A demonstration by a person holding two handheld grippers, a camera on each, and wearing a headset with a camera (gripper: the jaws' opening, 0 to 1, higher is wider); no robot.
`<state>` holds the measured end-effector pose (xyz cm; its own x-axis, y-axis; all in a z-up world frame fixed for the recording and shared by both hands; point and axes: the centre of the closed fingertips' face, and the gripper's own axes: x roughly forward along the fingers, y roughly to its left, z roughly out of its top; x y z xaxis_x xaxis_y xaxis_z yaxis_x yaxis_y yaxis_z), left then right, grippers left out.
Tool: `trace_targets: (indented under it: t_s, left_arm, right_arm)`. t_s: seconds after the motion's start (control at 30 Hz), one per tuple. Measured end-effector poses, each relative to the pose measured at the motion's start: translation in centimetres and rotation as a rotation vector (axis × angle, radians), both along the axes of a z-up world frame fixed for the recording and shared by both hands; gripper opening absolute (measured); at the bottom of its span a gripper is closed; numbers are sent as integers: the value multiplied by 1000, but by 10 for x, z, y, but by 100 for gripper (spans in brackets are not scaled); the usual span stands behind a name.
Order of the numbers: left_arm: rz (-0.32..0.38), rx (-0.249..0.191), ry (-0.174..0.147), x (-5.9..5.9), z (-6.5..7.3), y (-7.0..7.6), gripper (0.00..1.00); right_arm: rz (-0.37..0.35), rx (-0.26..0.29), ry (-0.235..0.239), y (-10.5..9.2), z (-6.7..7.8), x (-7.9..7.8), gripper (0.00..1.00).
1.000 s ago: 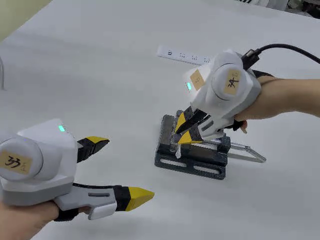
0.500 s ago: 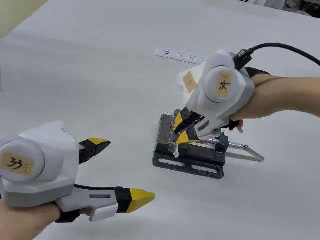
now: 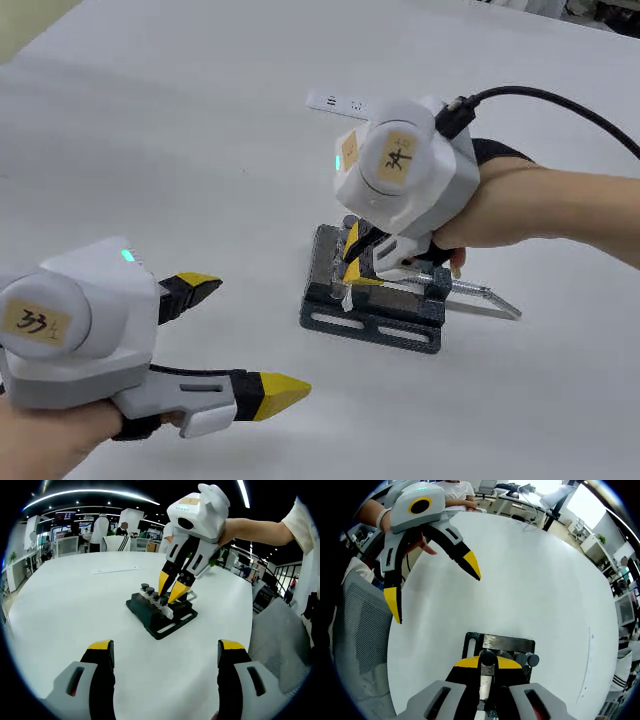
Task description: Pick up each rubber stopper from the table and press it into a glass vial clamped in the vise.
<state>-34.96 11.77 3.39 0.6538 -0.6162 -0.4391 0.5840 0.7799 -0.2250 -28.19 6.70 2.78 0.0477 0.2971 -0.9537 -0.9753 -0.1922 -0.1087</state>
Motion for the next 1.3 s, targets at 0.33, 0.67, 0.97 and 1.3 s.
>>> trace_targets:
  t_s: [0.33,0.67,0.97,1.3]
  left_arm:
    - [-1,-1,0,0,-3,1,83]
    - [7,0,2,-1,-2,2,83]
    - [3,-2,5,-1,-5,3,83]
    - [0,-4,9,-2,-7,3,83]
  right_arm:
    - [-55,7,18,-1,0,1,6]
    - [-17,13,24,0,-2,0,7]
    - [5,17,20,2,-2,0,8]
    - [40,17,6,1,-1,1,9]
